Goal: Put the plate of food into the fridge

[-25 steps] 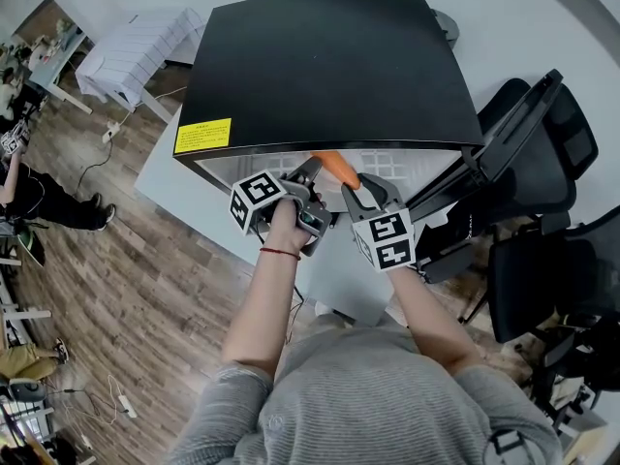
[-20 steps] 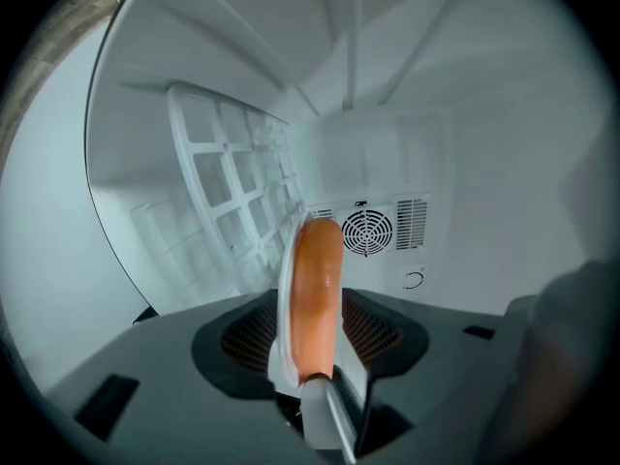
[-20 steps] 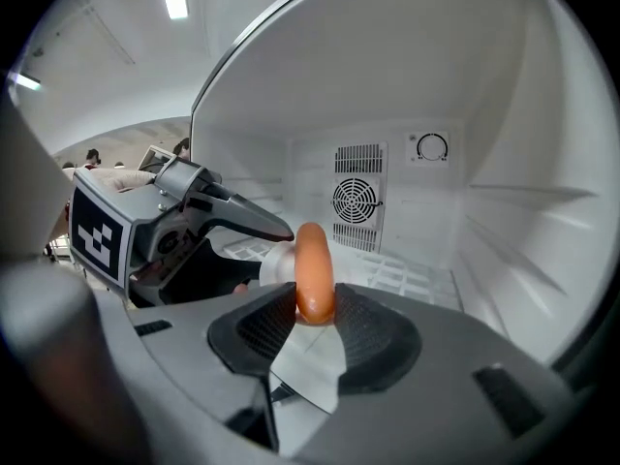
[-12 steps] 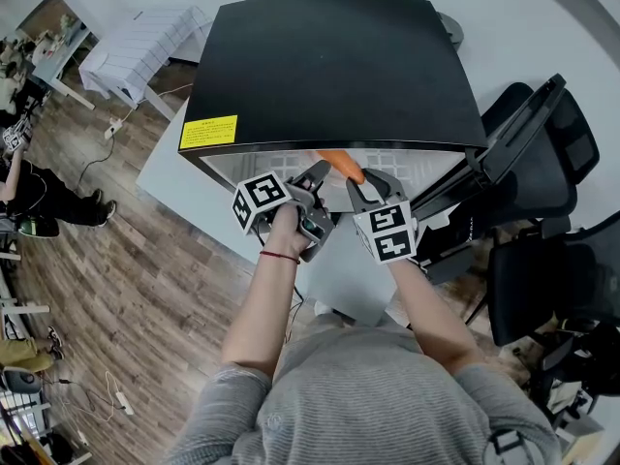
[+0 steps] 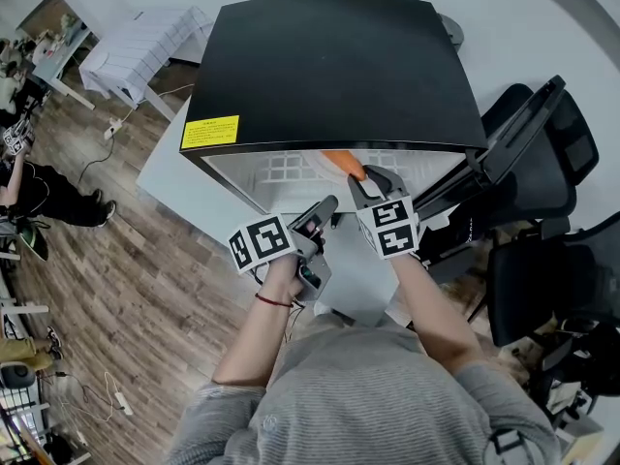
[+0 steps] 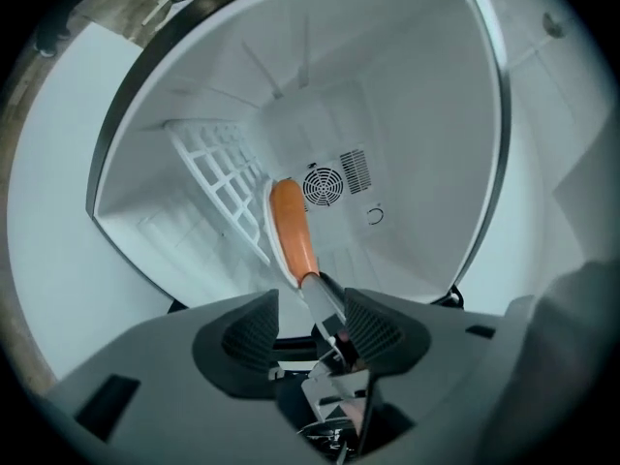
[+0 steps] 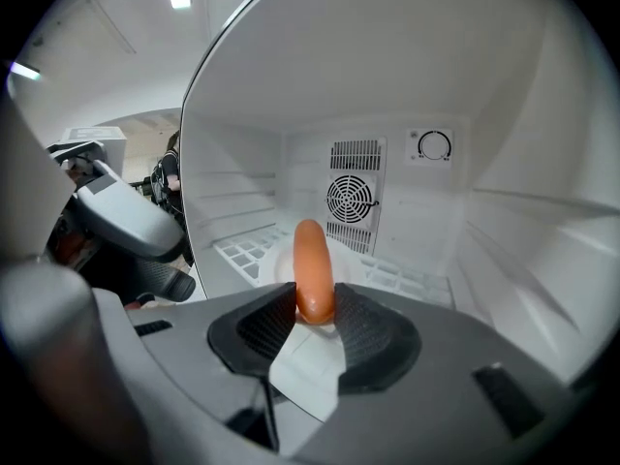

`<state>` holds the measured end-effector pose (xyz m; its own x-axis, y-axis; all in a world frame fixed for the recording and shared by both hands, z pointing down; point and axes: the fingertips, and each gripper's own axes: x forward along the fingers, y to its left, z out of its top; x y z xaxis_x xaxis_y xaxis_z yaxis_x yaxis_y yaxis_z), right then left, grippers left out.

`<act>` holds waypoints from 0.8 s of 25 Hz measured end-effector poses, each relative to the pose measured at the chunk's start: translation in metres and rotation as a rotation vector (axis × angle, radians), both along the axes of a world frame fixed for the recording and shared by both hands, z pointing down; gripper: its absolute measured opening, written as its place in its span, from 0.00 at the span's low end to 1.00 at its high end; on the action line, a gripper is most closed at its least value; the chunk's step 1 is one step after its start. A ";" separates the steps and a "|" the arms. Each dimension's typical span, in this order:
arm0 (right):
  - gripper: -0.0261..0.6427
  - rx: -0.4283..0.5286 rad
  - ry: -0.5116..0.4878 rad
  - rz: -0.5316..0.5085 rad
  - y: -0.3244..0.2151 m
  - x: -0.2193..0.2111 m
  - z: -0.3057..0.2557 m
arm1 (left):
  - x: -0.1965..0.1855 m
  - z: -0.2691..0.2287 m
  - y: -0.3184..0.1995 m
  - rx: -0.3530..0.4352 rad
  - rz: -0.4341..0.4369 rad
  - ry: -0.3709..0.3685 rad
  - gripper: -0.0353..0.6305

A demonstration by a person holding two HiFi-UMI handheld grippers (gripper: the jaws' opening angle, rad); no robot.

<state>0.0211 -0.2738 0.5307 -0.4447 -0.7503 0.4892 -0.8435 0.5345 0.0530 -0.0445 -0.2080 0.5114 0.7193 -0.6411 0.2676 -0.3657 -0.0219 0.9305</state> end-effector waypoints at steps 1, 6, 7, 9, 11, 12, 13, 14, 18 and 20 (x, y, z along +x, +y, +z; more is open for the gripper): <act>0.23 0.000 -0.002 -0.001 0.000 0.000 0.000 | 0.000 -0.002 0.004 0.024 0.003 -0.010 0.38; 0.24 0.012 -0.026 -0.013 -0.003 -0.001 0.000 | -0.001 -0.016 0.014 0.177 0.024 -0.121 0.38; 0.27 0.015 -0.038 -0.015 -0.003 -0.001 -0.001 | -0.002 -0.016 0.014 0.205 0.029 -0.159 0.38; 0.31 0.018 -0.057 -0.020 -0.002 -0.001 -0.002 | -0.004 -0.017 0.013 0.252 0.032 -0.212 0.38; 0.32 0.024 -0.063 -0.019 0.002 0.001 -0.005 | -0.004 -0.020 0.012 0.290 0.030 -0.235 0.38; 0.32 0.027 -0.067 -0.016 0.003 0.002 -0.007 | -0.003 -0.021 0.011 0.306 0.031 -0.248 0.37; 0.32 0.031 -0.073 -0.012 0.005 0.004 -0.009 | -0.003 -0.022 0.011 0.320 0.035 -0.263 0.37; 0.32 0.035 -0.080 -0.008 0.006 0.006 -0.012 | -0.002 -0.022 0.010 0.332 0.041 -0.281 0.37; 0.32 0.041 -0.097 0.000 0.014 0.013 -0.017 | -0.003 -0.019 0.009 0.357 0.044 -0.351 0.25; 0.32 0.042 -0.098 0.004 0.017 0.016 -0.018 | -0.005 -0.019 0.009 0.370 0.039 -0.382 0.13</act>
<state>0.0369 -0.2565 0.5129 -0.4863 -0.7709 0.4114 -0.8476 0.5305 -0.0079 -0.0490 -0.1991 0.4926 0.6401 -0.7167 0.2766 -0.6696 -0.3440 0.6583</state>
